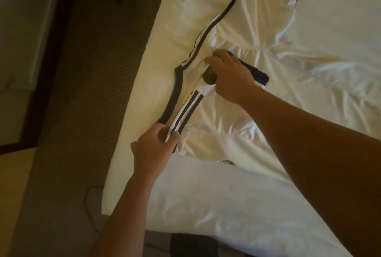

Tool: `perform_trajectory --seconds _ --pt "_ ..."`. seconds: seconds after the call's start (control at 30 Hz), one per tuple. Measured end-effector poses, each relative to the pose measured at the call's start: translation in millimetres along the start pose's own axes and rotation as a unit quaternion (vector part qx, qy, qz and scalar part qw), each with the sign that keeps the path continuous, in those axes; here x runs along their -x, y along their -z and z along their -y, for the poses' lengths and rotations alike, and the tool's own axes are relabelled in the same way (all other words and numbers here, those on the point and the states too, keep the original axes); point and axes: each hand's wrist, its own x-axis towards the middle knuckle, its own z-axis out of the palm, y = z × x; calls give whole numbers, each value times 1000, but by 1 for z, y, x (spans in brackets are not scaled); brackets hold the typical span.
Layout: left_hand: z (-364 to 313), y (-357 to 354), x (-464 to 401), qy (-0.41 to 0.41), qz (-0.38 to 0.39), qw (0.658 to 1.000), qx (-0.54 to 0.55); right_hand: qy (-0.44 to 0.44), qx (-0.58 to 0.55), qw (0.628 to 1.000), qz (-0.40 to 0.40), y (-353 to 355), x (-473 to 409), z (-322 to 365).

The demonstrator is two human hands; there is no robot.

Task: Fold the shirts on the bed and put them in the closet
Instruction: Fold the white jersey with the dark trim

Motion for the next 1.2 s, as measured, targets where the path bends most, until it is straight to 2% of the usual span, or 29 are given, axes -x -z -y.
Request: perform_trajectory --seconds 0.13,0.2,0.33,0.4,0.5,0.6,0.73,0.9,1.07,1.2 --pt "12 5 0 -34 29 995 -84 -18 -8 999 -30 -6 -7 0" --pt "17 5 -4 -37 20 993 -111 -27 3 999 -37 -9 -9 -2" --pt "13 -1 -9 -7 -59 992 -110 -52 14 996 -66 -9 -11 -4" --pt "5 -11 -6 -20 -110 979 -171 -59 6 994 -92 -7 -10 0" --pt "-9 -28 1 -78 -145 961 -220 -53 0 990 -129 -3 -3 4" --pt "-11 -39 1 -163 -130 946 -249 -41 35 982 -180 4 13 3" --pt "-1 -42 -9 -178 -110 940 -268 -63 105 961 -248 5 61 -4" --pt "-1 -40 -11 -200 -125 934 -267 -73 74 960 -258 -11 143 -11" --pt "3 -33 -10 -205 -115 945 -229 -52 47 975 -209 -55 209 -25" --pt "16 -23 -14 -307 -95 913 -251 -41 44 982 -181 -76 228 -32"
